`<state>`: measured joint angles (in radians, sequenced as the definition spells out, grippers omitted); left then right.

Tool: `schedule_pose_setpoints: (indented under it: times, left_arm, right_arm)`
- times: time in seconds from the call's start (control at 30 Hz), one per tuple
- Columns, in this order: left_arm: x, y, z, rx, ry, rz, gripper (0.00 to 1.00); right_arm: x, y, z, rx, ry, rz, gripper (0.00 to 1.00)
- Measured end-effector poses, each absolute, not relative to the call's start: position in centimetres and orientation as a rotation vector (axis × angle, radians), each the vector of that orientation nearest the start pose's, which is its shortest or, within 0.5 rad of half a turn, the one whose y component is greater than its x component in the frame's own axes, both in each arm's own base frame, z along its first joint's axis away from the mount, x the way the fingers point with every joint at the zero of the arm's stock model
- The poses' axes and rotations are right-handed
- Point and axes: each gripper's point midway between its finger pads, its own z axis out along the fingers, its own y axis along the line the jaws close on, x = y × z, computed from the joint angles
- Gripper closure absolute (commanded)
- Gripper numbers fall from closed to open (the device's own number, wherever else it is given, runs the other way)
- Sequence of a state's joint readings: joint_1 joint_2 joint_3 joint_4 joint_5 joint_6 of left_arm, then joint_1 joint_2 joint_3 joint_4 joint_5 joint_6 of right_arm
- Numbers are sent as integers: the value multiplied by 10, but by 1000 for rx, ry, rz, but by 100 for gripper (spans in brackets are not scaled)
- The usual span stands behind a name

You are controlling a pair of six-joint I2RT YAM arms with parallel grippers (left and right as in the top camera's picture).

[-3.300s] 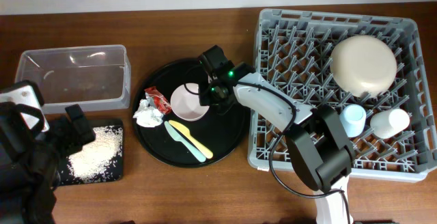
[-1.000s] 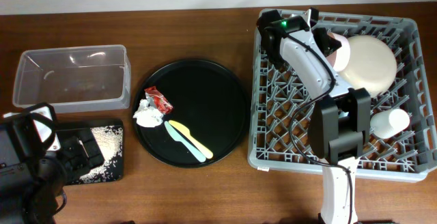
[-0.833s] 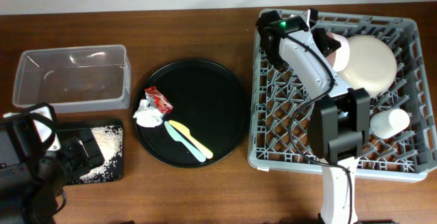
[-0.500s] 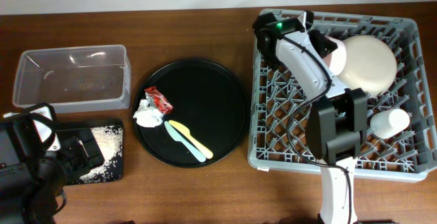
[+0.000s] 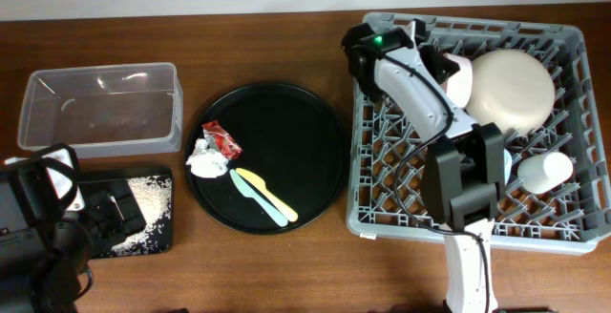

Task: Sort waste into correct bins and load items into the dishwasher rack
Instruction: 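Carry the pink bowl into the rack's back left and release, then move the right gripper to the yellow spoon on the black tray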

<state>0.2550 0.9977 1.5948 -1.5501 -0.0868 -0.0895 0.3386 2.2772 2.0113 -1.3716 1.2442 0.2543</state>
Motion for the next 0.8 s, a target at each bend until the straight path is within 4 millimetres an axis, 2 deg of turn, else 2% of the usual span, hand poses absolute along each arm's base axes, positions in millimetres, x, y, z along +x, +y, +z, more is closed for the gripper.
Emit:
schedule_pose_setpoints:
  times: [0.03, 0.07, 0.1, 0.13, 0.17, 0.27, 0.4, 0.47, 0.57, 0.67, 0.7, 0.8]
  left_arm:
    - [178, 62, 323, -468, 2484, 176, 1]
    - [178, 62, 323, -468, 2484, 176, 1]
    - [178, 62, 323, -468, 2484, 176, 1]
    - [178, 62, 323, -468, 2484, 176, 1]
    - [178, 62, 323, -468, 2485, 176, 1]
    - [178, 62, 322, -468, 2486, 176, 1]
    - [178, 62, 322, -468, 2486, 176, 1]
    - [178, 62, 322, -468, 2486, 176, 1]
    - [178, 62, 323, -468, 2486, 176, 1]
    - [178, 62, 322, -468, 2486, 176, 1]
    - [178, 62, 322, -468, 2486, 176, 1]
    - [178, 62, 322, -468, 2486, 176, 1]
  right_arm:
    - [464, -3, 179, -173, 2333, -1624, 75]
    - [463, 6, 178, -200, 2330, -1616, 54]
    - [463, 14, 179, -224, 2322, -1610, 29]
    - [463, 26, 179, -248, 2307, -1596, 20]
    - [461, 40, 180, -284, 2286, -1588, 19]
    - [459, 62, 182, -345, 2248, -1583, 19]
    - [454, 79, 181, -385, 2266, -1535, 24]
    - [453, 86, 172, -339, 2363, -1398, 27]
    - [446, 105, 160, -273, 2555, -1080, 26]
    - [434, 137, 169, -232, 2693, -683, 26]
    - [422, 170, 181, -265, 2761, -357, 27]
    - [403, 210, 192, -368, 2816, -4, 27]
